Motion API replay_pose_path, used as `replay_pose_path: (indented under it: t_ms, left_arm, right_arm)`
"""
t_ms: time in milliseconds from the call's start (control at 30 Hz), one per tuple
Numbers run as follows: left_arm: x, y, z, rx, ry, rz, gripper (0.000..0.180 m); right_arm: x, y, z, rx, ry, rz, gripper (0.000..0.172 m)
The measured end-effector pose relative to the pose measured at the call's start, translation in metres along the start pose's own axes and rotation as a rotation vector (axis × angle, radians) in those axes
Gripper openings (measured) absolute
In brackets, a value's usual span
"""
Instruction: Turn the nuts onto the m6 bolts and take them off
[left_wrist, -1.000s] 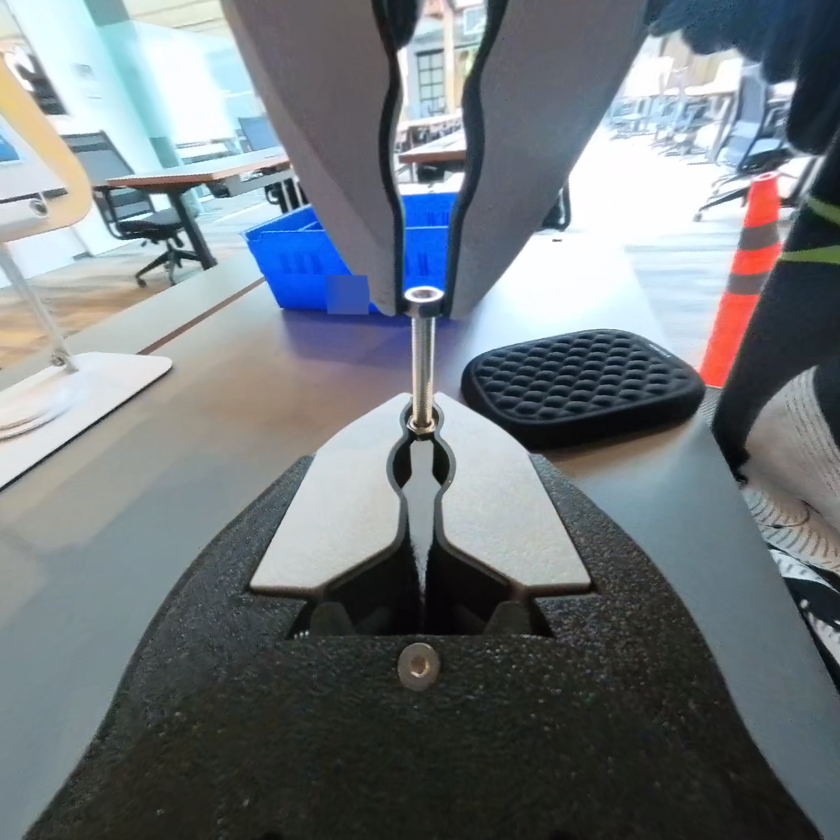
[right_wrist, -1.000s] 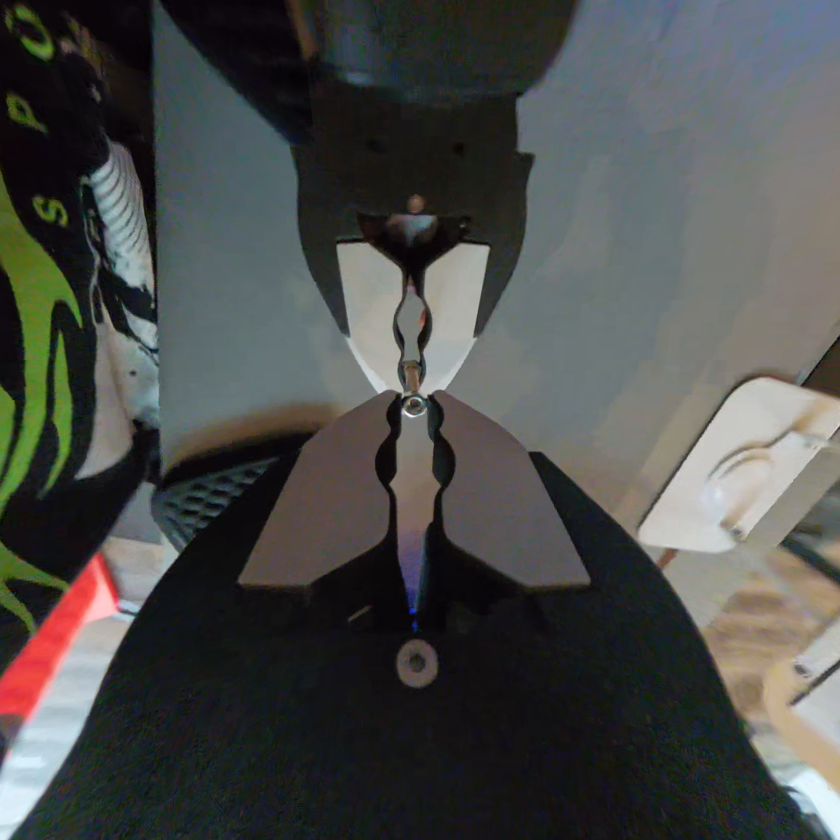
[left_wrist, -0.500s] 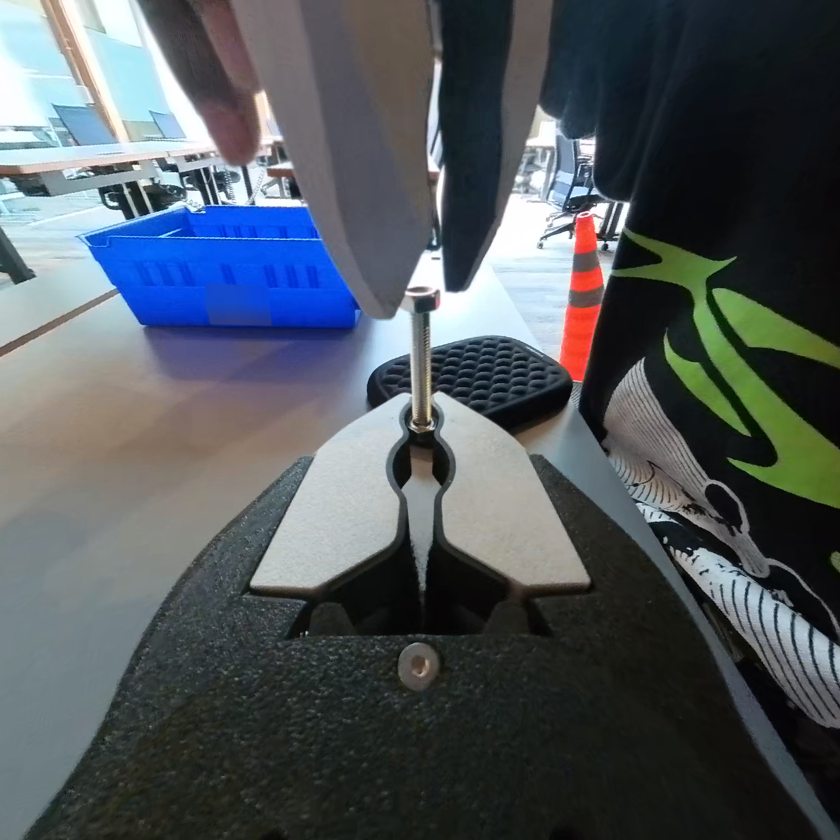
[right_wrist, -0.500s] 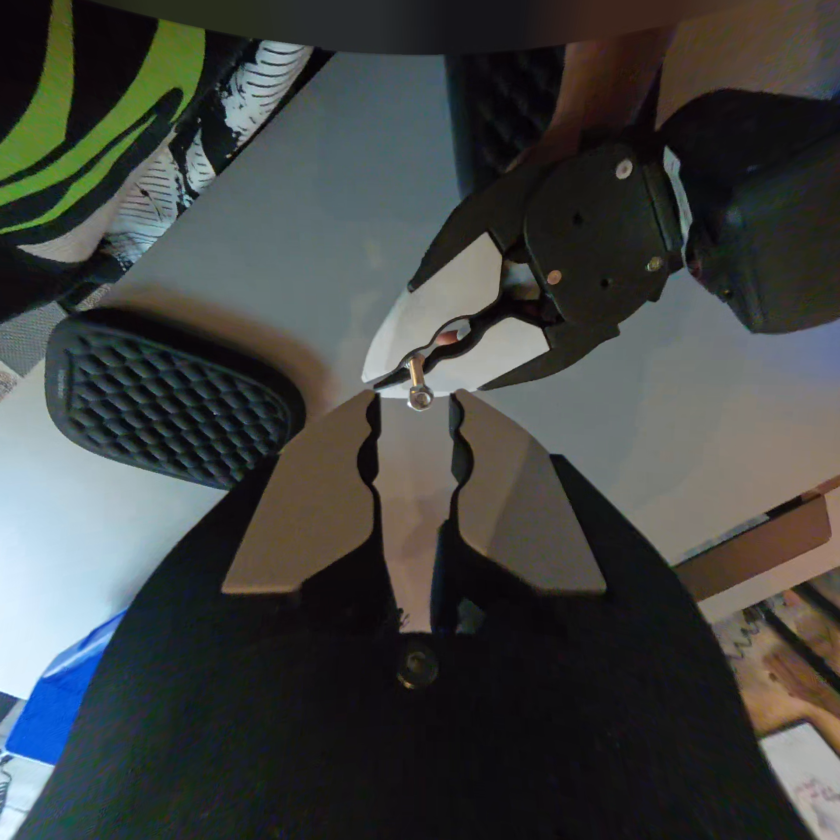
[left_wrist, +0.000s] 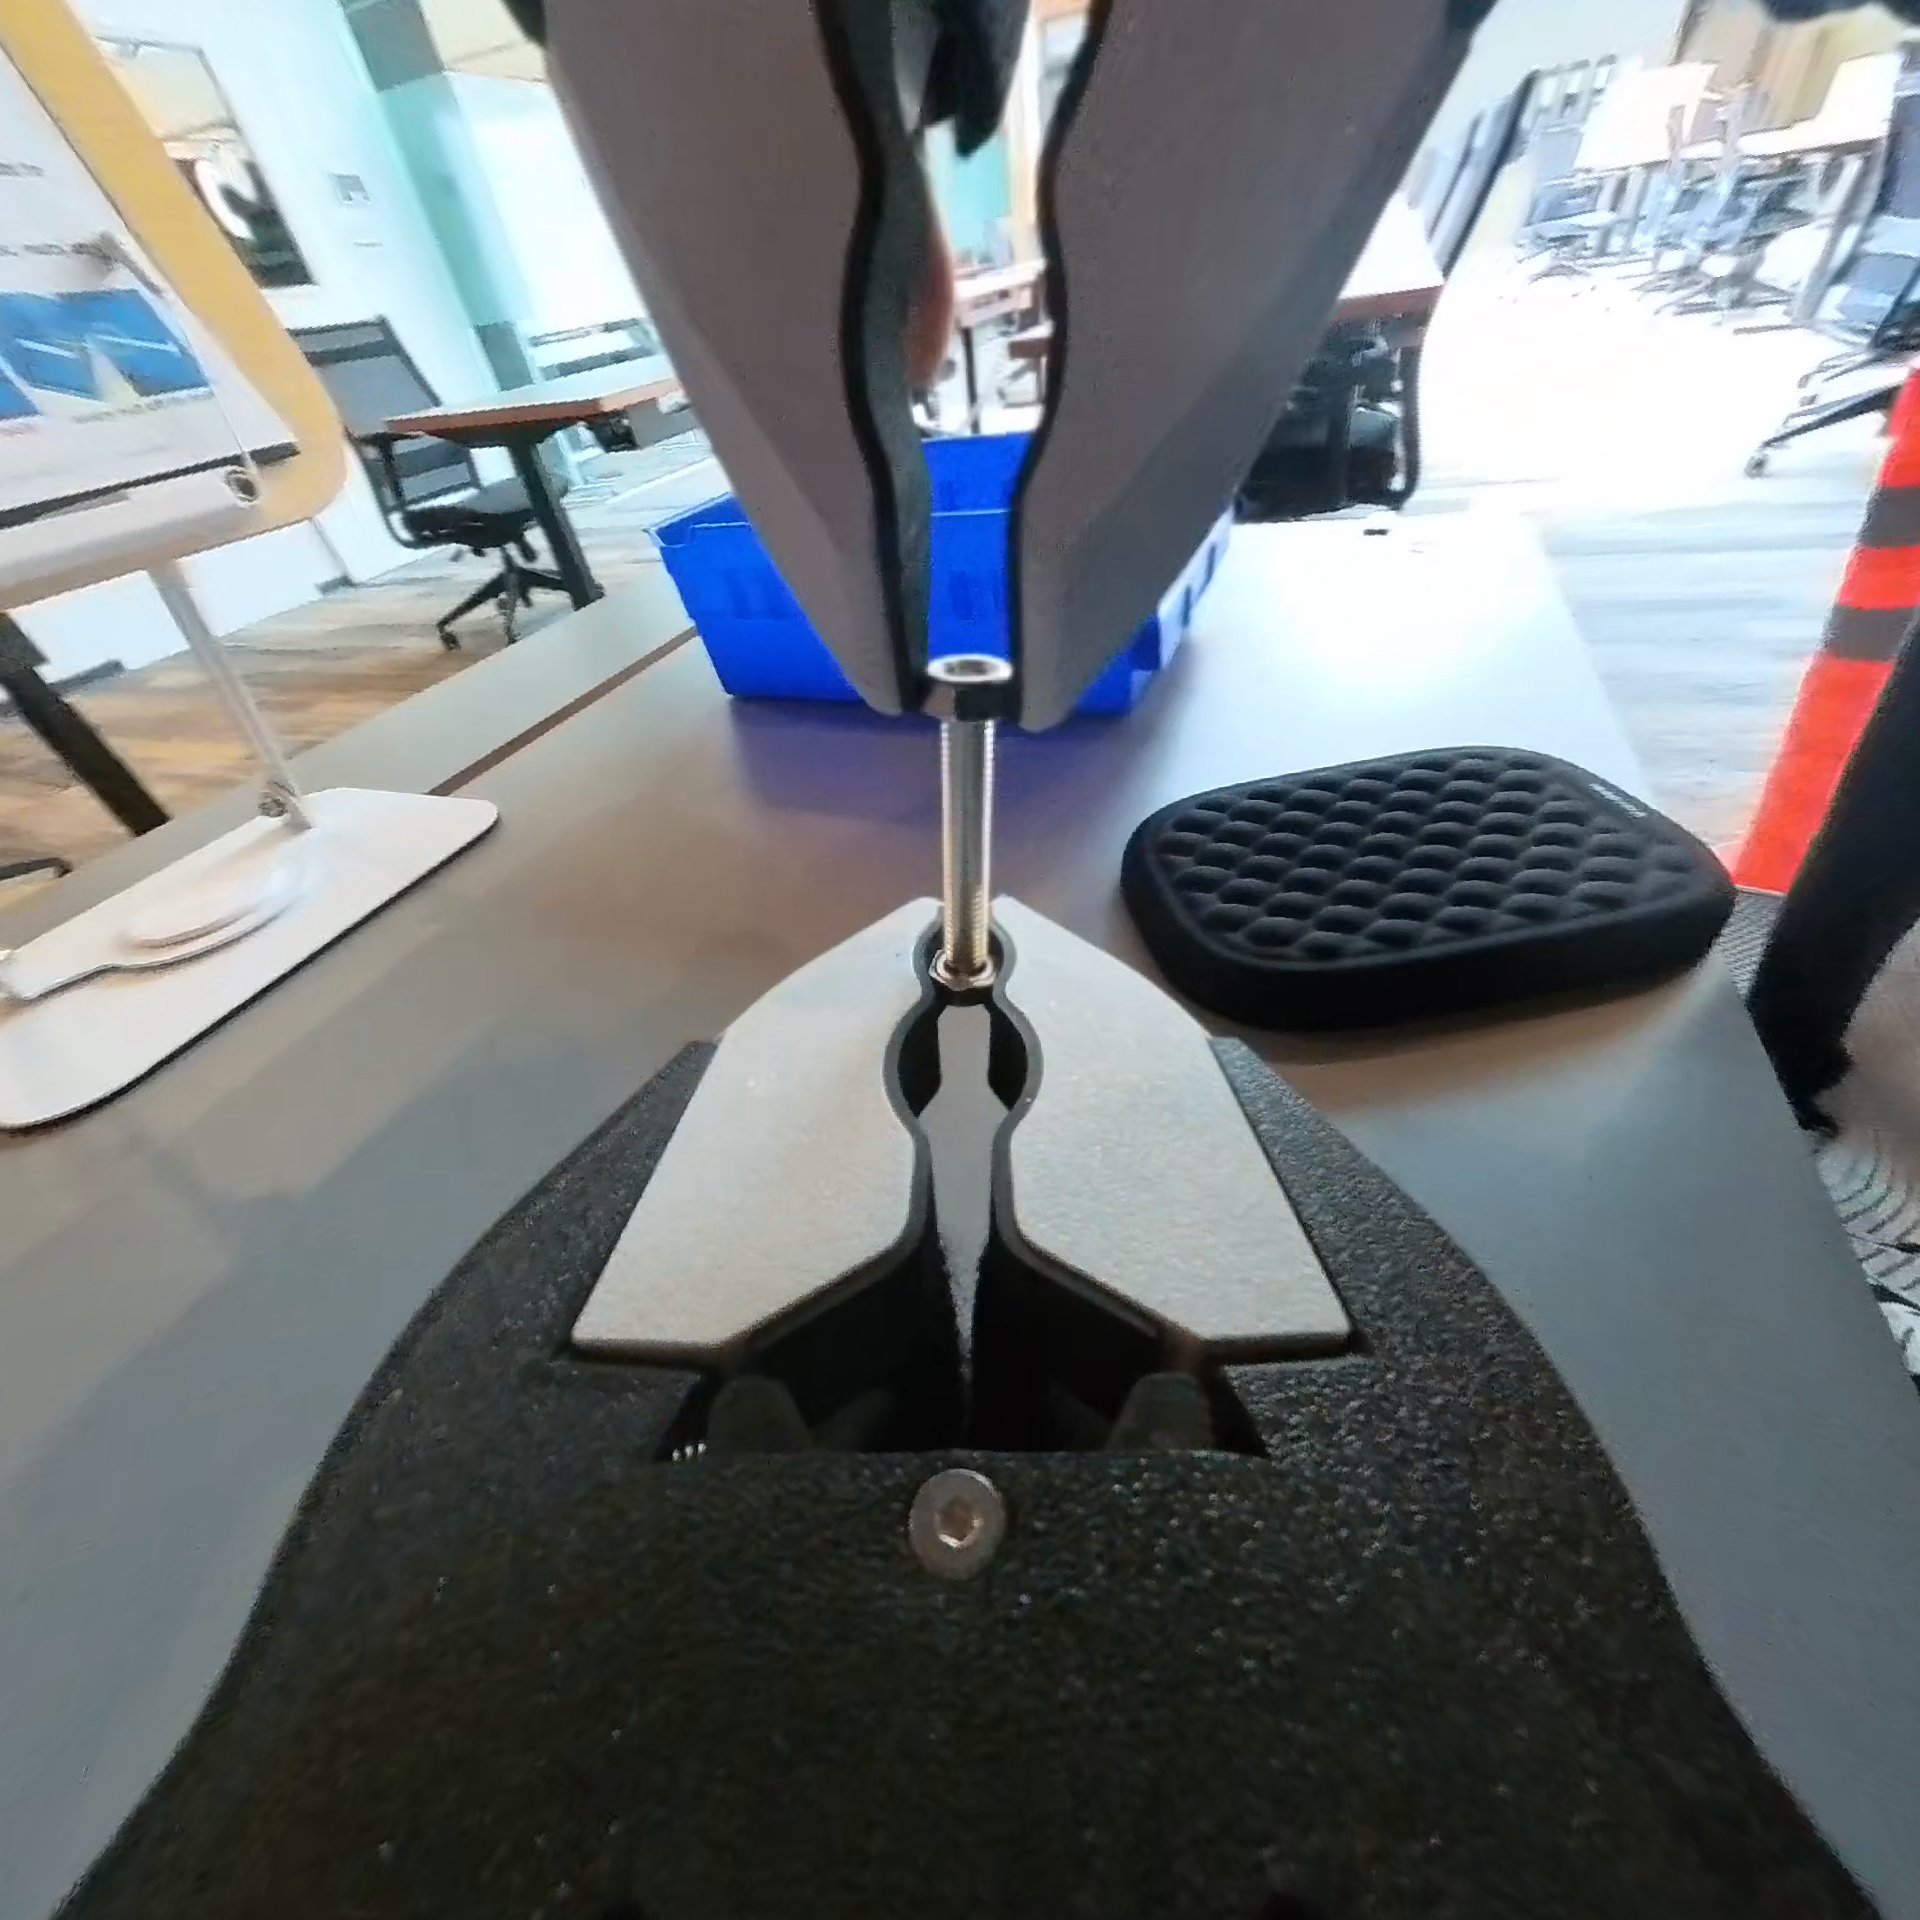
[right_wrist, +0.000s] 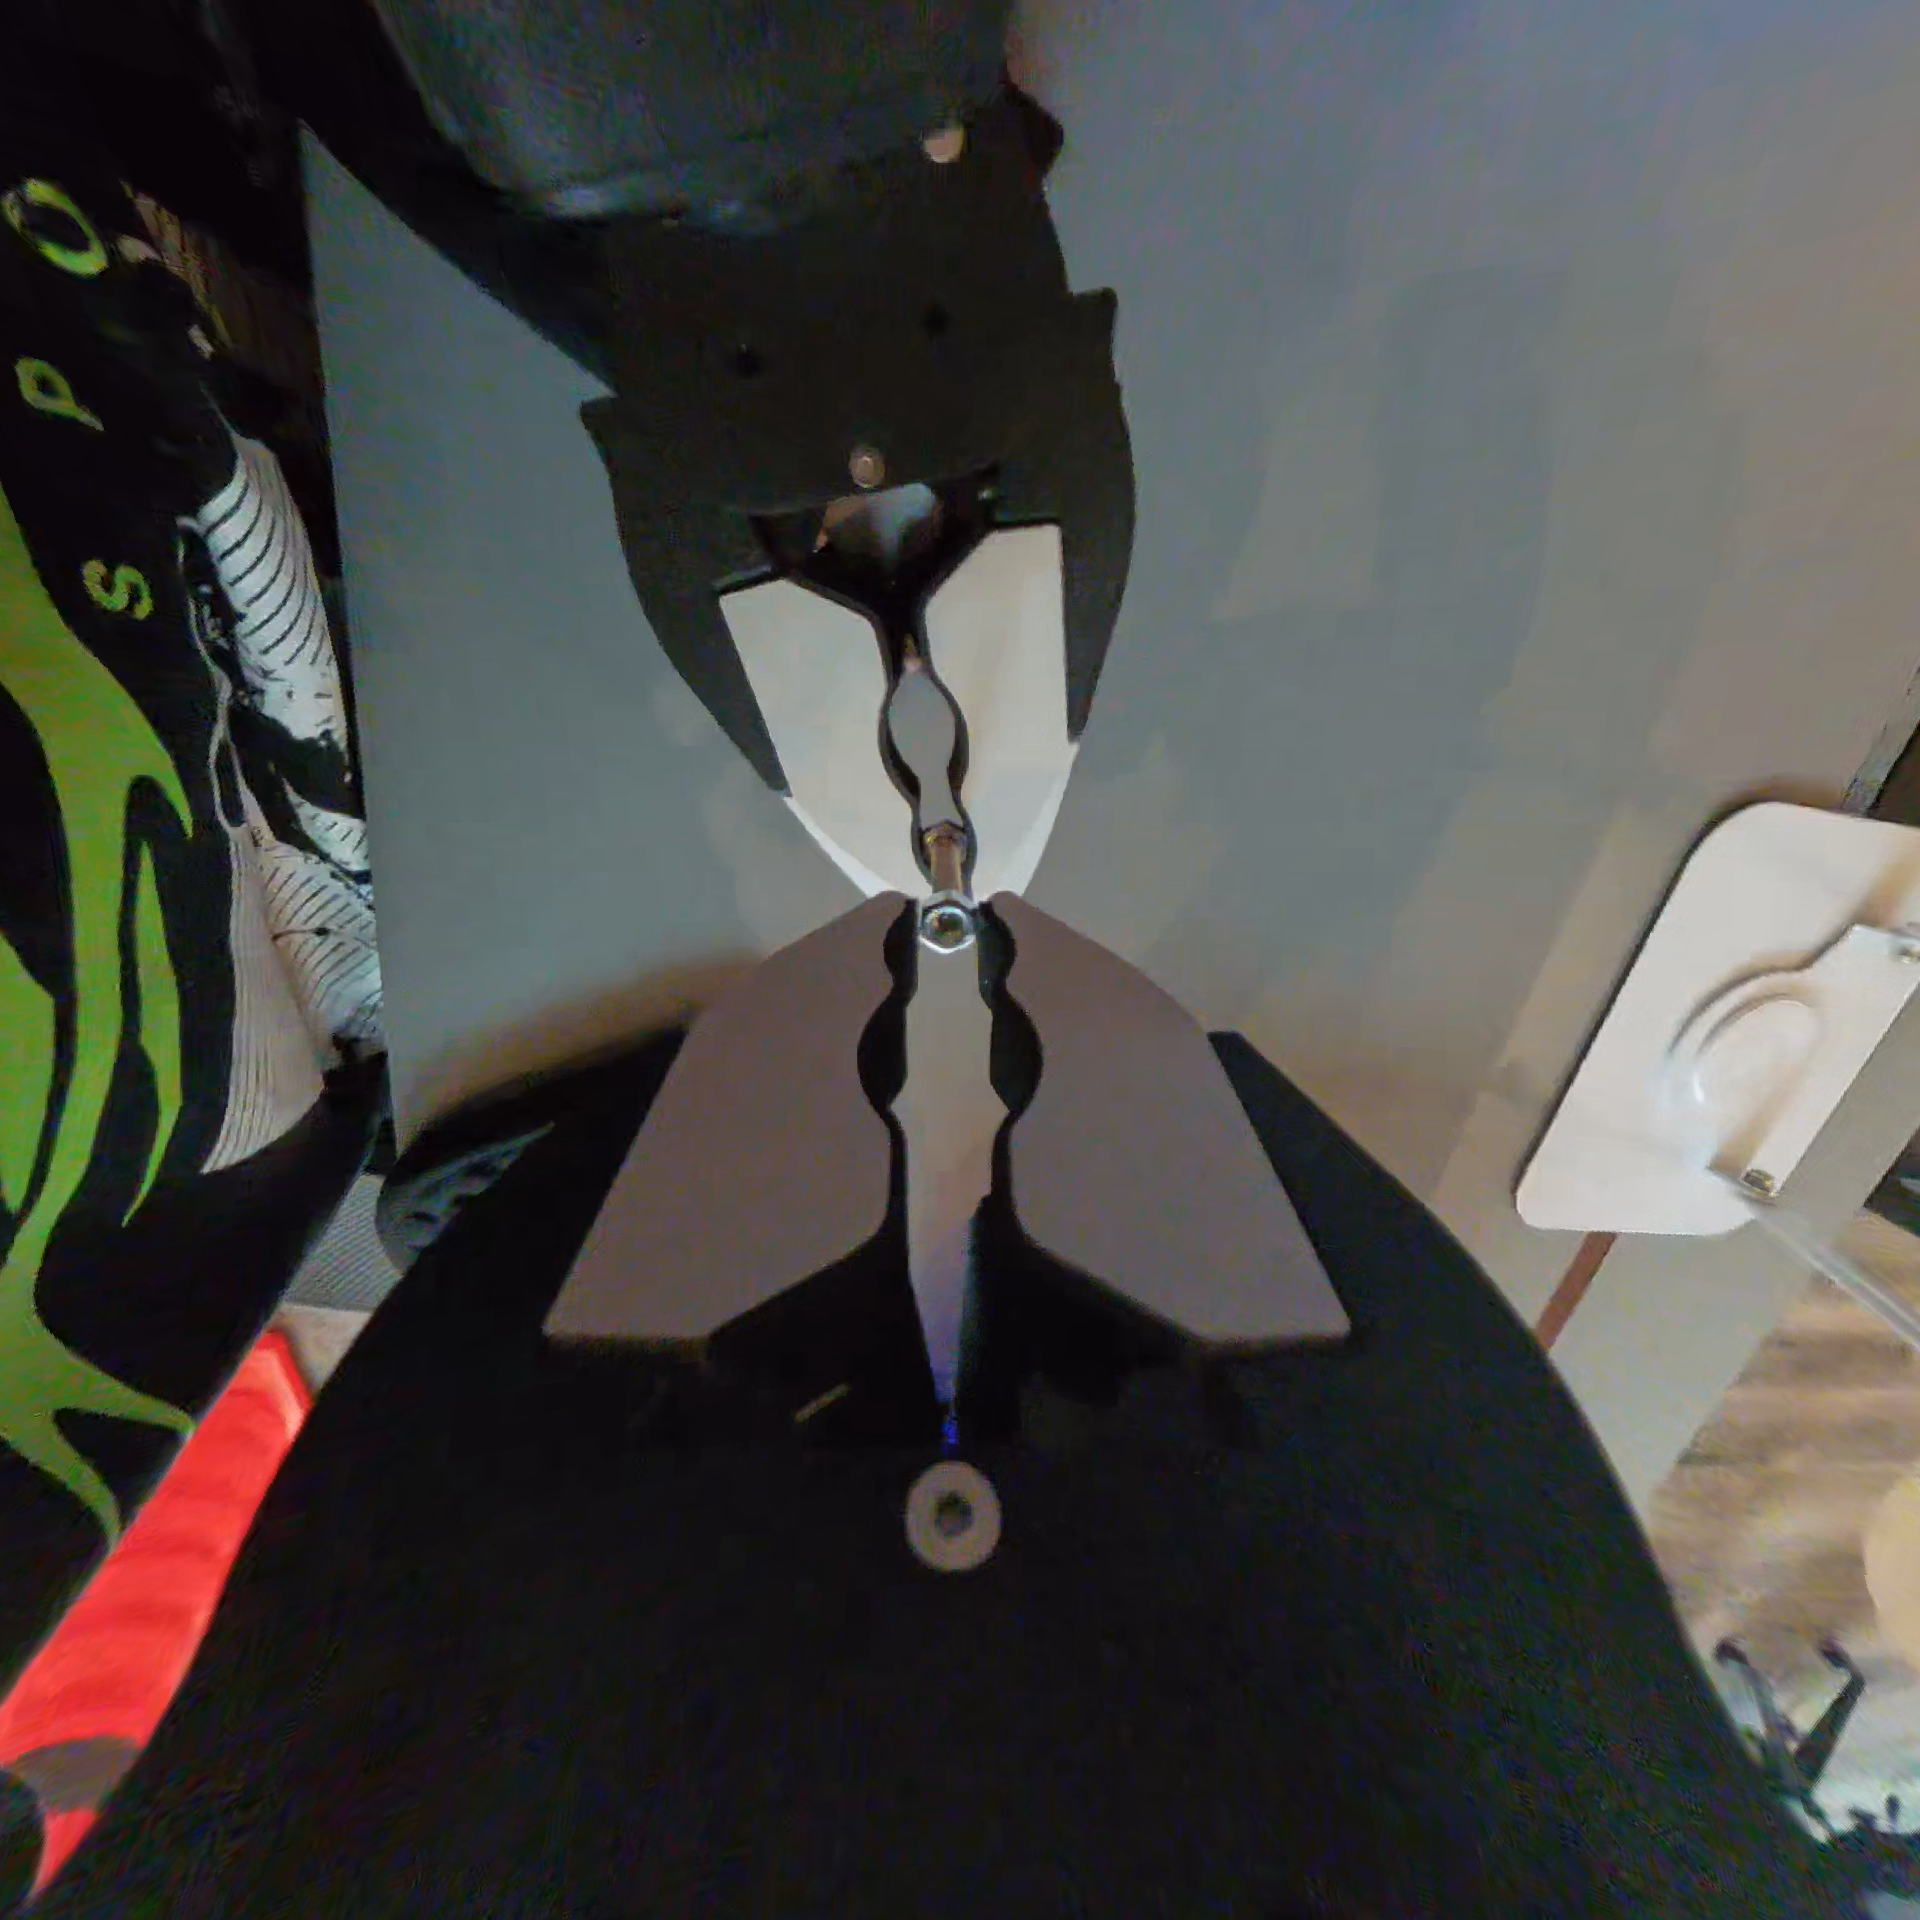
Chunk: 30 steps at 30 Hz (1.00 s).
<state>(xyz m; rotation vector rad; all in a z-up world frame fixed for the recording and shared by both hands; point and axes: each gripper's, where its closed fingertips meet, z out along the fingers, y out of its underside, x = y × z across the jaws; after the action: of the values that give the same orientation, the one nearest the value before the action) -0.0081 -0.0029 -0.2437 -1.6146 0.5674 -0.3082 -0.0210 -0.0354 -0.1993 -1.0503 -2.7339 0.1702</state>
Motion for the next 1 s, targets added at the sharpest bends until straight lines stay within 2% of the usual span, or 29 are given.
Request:
replay_pose_path:
  t_ms: [67,133,300,433,533,633,700,800,933,1000]
  left_arm:
    - [0.005,-0.002,0.000,0.011,0.037,0.005,0.004]
    - [0.012,-0.004,-0.001,0.024,0.100,0.004,0.004]
    - [0.033,-0.007,-0.005,0.064,0.288,-0.053,0.003]
    - [0.040,-0.008,-0.007,0.073,0.339,-0.042,0.003]
    - [0.043,-0.008,-0.008,0.071,0.359,-0.042,0.003]
    - [0.043,-0.008,-0.008,0.076,0.357,-0.045,0.003]
    - [0.040,-0.010,-0.007,0.082,0.325,-0.041,0.003]
    - [0.027,-0.010,-0.004,0.077,0.218,-0.029,0.003]
    - [0.006,-0.005,-0.001,0.027,0.033,-0.012,0.003]
    - [0.005,-0.002,-0.001,0.008,0.009,-0.002,0.003]
  right_arm:
    - [-0.003,0.001,0.000,-0.008,-0.007,-0.075,0.036]
    - [-0.004,-0.003,-0.004,0.028,-0.032,-0.208,0.045]
    - [-0.027,0.001,-0.015,0.076,-0.199,-0.691,0.034]
    - [-0.030,-0.003,-0.012,0.091,-0.251,-0.769,0.028]
    - [-0.024,-0.003,-0.007,0.071,-0.219,-0.807,0.014]
    - [-0.026,-0.002,-0.006,0.064,-0.218,-0.773,0.010]
    - [-0.024,-0.003,-0.007,0.058,-0.196,-0.682,0.009]
    - [-0.017,-0.002,-0.007,0.025,-0.132,-0.466,0.009]
    - [-0.005,0.002,-0.004,-0.042,-0.004,-0.057,0.009]
    - [-0.006,0.002,-0.002,-0.028,0.011,0.030,0.009]
